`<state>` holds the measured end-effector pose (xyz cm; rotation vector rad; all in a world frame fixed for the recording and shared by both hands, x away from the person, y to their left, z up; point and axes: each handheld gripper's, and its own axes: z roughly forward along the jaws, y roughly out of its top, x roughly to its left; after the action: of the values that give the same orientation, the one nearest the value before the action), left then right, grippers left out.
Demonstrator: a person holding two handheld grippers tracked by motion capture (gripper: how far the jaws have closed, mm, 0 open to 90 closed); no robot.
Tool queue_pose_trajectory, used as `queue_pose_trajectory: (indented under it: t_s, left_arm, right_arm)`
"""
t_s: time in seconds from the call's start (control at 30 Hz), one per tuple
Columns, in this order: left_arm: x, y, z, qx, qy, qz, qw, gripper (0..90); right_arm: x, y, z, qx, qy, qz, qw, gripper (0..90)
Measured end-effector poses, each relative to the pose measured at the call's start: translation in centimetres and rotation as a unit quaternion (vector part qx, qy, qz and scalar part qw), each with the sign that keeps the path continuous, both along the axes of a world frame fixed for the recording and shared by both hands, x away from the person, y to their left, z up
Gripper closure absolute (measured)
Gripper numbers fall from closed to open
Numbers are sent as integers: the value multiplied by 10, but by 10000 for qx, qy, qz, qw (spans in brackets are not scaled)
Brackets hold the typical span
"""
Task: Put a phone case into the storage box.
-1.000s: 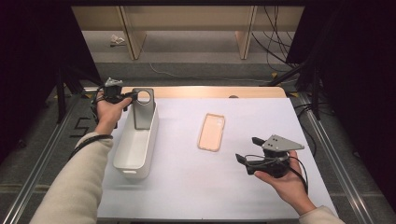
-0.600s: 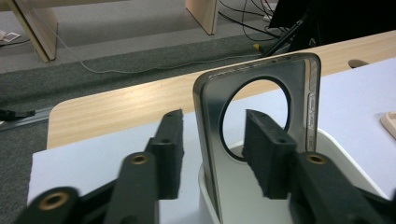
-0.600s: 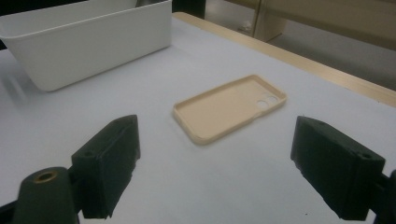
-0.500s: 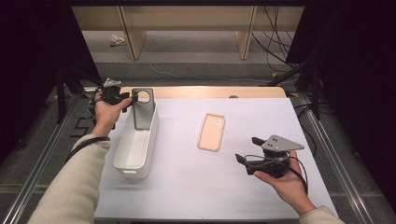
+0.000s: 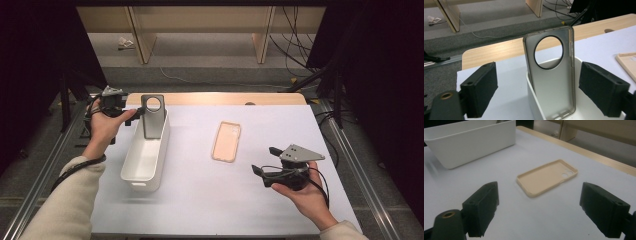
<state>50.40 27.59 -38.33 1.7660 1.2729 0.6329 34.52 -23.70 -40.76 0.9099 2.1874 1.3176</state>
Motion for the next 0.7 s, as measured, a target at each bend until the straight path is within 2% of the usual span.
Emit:
queue_pose_trajectory:
  t_s: [0.07,0.3,0.57,0.7]
  left_arm:
    - [-5,-1,0,-39,-39,-8,10000,71]
    - [-26,-8,-2,1,-116,-193,9997,0]
    - [-60,-21,-1,-31,-313,-409,9987,0]
    - [-76,-29,-4,-58,-300,-537,9981,0]
  right_arm:
    - [0,0,0,-8,8,2,10000,166]
    - [1,0,-1,4,24,-16,10000,166]
    - [2,1,-2,8,61,-6,10000,166]
    - [3,1,-3,10,91,-7,10000,165]
